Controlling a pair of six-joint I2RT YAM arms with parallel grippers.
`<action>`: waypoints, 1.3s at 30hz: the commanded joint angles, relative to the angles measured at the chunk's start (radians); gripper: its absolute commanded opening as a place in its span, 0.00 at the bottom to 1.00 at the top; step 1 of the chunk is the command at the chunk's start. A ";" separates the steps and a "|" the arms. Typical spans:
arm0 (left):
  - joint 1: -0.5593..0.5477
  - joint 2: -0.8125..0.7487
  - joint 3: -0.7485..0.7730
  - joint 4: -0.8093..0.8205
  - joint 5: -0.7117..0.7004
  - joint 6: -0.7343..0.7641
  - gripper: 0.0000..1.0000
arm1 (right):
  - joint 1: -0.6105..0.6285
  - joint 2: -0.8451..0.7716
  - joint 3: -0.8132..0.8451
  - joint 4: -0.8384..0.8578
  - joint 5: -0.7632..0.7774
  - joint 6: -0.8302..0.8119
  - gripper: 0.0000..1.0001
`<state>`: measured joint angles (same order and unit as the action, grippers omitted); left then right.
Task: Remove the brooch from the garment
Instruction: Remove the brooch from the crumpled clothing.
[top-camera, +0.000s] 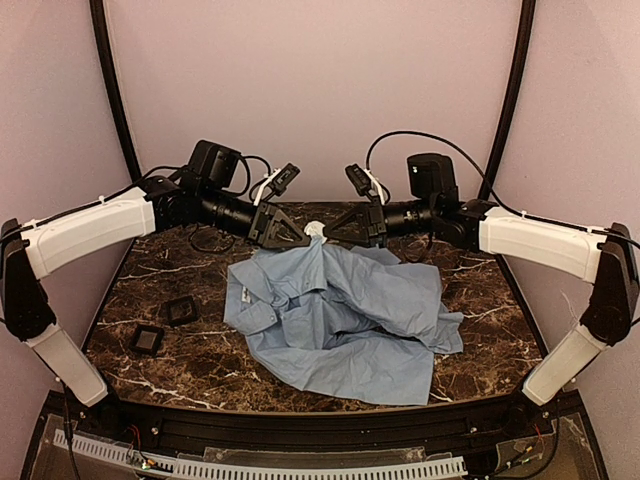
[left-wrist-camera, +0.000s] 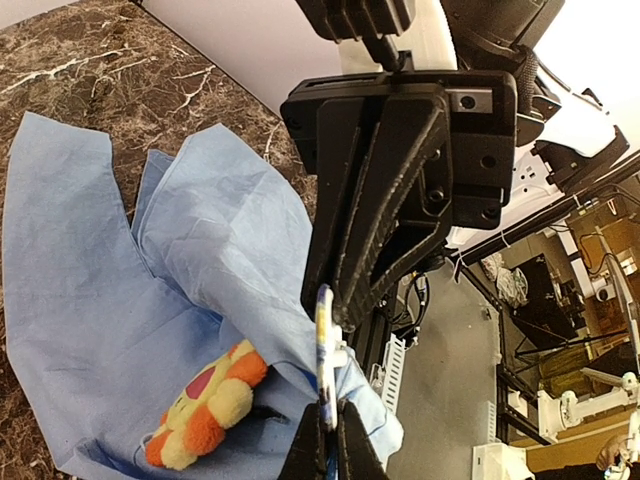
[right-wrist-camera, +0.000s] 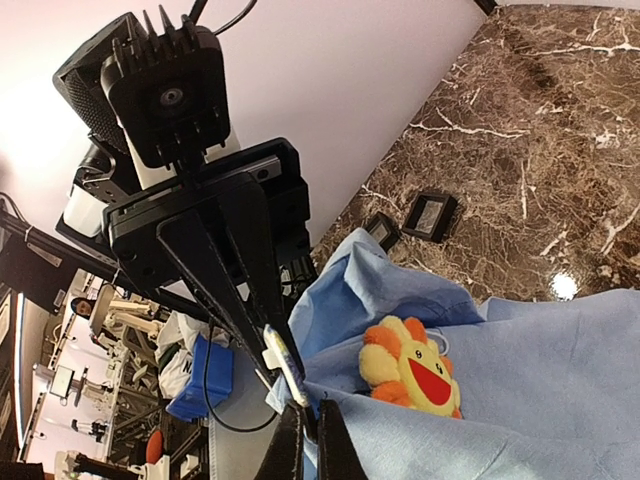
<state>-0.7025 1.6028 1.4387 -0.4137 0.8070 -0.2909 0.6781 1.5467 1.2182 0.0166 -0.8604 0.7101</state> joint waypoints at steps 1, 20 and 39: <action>-0.003 0.004 -0.012 -0.013 -0.024 0.020 0.01 | 0.000 0.009 0.059 0.014 -0.004 -0.007 0.00; -0.003 -0.003 -0.012 -0.135 -0.122 0.138 0.29 | 0.000 0.011 0.050 0.013 0.042 -0.019 0.00; 0.009 -0.042 -0.064 -0.043 -0.197 0.082 0.01 | 0.000 -0.018 0.044 -0.117 0.091 -0.083 0.00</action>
<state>-0.7044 1.6089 1.4044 -0.4950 0.6449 -0.1902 0.6781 1.5539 1.2415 -0.0727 -0.7830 0.6559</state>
